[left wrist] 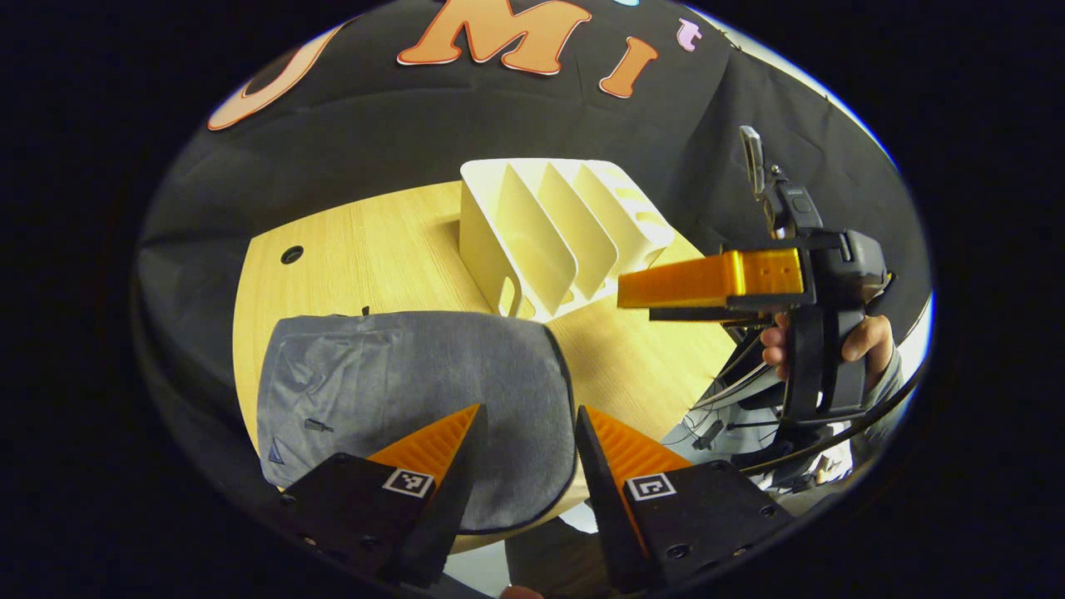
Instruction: Open the schoolbag, grab two books from the bookshelf and put them into the schoolbag.
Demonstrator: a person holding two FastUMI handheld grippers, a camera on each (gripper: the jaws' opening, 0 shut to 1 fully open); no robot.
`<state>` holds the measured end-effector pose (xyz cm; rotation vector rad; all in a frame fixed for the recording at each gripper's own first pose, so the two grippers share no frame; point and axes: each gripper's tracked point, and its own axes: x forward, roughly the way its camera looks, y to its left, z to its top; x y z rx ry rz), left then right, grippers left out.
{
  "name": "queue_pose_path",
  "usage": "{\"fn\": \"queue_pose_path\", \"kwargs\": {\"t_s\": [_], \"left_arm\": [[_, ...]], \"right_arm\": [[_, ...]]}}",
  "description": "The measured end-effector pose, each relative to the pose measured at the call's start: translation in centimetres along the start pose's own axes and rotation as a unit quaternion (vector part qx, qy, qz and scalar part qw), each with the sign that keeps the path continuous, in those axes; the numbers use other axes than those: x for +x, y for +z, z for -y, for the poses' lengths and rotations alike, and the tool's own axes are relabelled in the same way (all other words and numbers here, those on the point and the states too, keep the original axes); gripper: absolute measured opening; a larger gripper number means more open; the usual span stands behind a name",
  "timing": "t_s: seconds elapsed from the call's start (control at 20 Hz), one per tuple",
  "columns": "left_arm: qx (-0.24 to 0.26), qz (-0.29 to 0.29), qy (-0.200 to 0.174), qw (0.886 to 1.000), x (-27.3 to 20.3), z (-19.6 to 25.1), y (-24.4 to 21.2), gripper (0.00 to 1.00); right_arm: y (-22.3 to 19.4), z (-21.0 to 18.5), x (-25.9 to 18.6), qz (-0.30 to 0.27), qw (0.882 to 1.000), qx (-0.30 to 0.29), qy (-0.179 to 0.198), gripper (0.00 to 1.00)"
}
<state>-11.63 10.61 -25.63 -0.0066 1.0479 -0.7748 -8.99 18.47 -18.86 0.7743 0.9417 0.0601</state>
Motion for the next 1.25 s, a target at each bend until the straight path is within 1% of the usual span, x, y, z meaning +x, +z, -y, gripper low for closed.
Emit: {"fn": "queue_pose_path", "kwargs": {"t_s": [0.05,0.15,0.2,0.3,0.35,0.4,0.5,0.65,0.75,0.85,0.9,1.0,1.05,1.2,1.25], "left_arm": [[-0.004,0.003,0.000,1.000,0.0,0.6,0.2,0.69],[-0.009,0.020,0.009,1.000,0.1,1.6,1.6,0.75],[-0.011,0.031,0.019,0.999,0.1,2.1,2.3,0.87],[-0.009,0.064,0.036,0.997,0.1,3.5,4.5,0.89],[-0.004,0.088,0.043,0.995,-0.1,4.3,6.1,0.90],[-0.002,0.113,0.053,0.992,-0.1,5.2,7.7,0.96],[0.001,0.166,0.078,0.983,-0.4,6.7,10.7,0.97],[0.007,0.251,0.111,0.961,-1.2,9.0,15.2,0.98],[0.025,0.308,0.135,0.942,-2.3,10.4,17.8,0.98],[0.039,0.343,0.163,0.924,-3.1,11.6,19.3,0.97],[0.040,0.360,0.171,0.916,-3.7,12.4,19.9,0.97],[0.029,0.399,0.184,0.898,-5.3,14.4,20.8,0.97],[0.020,0.415,0.192,0.889,-5.8,14.6,21.9,0.97],[-0.007,0.472,0.216,0.855,-7.6,15.4,22.9,0.96],[-0.016,0.480,0.215,0.850,-7.5,15.8,23.9,0.96]], "right_arm": [[0.8,0.3,-0.6,0.007,1.000,-0.005,0.006,0.98],[2.4,0.9,-1.4,0.025,0.999,-0.020,0.008,0.98],[3.4,1.3,-1.9,0.037,0.999,-0.034,0.003,0.98],[5.8,2.2,-3.3,0.069,0.995,-0.071,-0.006,0.98],[7.0,2.4,-3.9,0.089,0.992,-0.092,-0.007,0.98],[8.3,2.5,-4.6,0.109,0.988,-0.113,-0.010,0.98],[10.8,2.8,-6.4,0.147,0.977,-0.153,-0.015,0.98],[14.2,2.7,-9.1,0.206,0.958,-0.200,-0.015,0.98],[16.7,2.5,-10.9,0.246,0.943,-0.224,-0.010,0.98],[18.8,2.0,-12.4,0.276,0.930,-0.242,-0.005,0.97],[19.6,2.0,-13.0,0.284,0.926,-0.250,-0.002,0.97],[21.1,2.2,-14.3,0.301,0.916,-0.264,0.007,0.97],[21.9,2.4,-15.1,0.313,0.910,-0.272,0.012,0.97],[23.9,2.8,-16.7,0.343,0.890,-0.301,0.018,0.97],[24.4,2.8,-17.0,0.350,0.884,-0.310,0.019,0.97]]}}
